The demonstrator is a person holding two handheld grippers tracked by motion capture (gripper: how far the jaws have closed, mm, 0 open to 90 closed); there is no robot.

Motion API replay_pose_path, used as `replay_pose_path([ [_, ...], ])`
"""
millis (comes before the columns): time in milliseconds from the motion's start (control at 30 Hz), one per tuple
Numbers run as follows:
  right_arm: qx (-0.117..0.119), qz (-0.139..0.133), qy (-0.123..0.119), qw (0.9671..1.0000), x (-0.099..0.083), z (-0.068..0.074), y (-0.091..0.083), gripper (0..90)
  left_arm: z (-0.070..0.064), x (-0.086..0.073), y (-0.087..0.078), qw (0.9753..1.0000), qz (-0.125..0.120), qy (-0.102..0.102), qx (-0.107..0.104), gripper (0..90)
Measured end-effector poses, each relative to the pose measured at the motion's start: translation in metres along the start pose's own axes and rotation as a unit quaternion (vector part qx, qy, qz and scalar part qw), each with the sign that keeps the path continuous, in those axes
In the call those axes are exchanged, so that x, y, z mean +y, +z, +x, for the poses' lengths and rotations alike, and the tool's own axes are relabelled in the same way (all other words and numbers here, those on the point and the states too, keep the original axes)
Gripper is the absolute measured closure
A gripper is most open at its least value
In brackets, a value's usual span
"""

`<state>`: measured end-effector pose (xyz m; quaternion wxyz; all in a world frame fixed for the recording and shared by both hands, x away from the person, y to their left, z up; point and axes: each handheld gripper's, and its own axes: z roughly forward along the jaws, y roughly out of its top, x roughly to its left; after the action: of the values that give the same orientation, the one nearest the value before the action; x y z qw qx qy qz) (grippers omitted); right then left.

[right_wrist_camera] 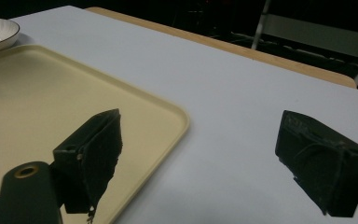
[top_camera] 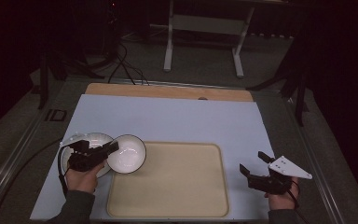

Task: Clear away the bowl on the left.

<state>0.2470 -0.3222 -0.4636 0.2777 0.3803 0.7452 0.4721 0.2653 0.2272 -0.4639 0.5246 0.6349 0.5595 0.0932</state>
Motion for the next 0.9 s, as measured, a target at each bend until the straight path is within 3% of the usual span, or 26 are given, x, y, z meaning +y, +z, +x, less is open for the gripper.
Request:
replay_pose_path([
  [900,0.000,-0.001,-0.002,1.0000,0.000,0.000,0.000,14.2,-0.014,-0.004,0.013,0.9997,0.013,0.015,-0.013,76.0],
])
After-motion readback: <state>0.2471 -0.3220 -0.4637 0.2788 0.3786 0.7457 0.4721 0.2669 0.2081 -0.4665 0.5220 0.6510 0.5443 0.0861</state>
